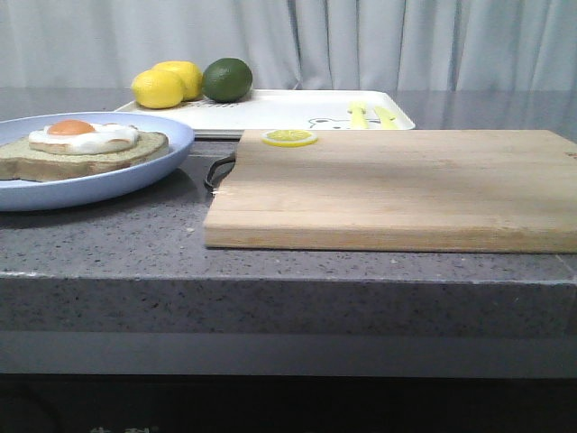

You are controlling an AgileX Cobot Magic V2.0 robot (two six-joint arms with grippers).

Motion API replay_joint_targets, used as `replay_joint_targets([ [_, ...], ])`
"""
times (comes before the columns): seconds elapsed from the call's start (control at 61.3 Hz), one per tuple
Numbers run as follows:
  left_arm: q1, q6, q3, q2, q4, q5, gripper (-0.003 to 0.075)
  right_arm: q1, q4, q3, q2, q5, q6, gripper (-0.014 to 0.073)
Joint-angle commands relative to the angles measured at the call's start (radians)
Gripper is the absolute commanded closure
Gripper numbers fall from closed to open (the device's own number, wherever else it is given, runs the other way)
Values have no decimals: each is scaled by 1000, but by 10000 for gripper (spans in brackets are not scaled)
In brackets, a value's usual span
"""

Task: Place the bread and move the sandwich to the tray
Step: 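Lift the bread slice and carry it over the egg-topped bread, then lower the bread slice onto the egg and open the right gripper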

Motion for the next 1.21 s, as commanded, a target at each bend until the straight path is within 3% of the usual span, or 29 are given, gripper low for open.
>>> replay_joint_targets([
  [0.0,3,-8,-32,7,-12,-79,294,39,162,-26,8,-40,-12,599],
  [0.342,3,-8,-32,7,-12,-83,294,122,161,-200,228,-44,10,599],
  [0.652,3,-8,-32,7,-12,-85,294,146,161,-324,406,-71,205,599],
  [1.19,3,-8,-32,7,-12,-99,294,148,161,-374,497,-147,270,599],
])
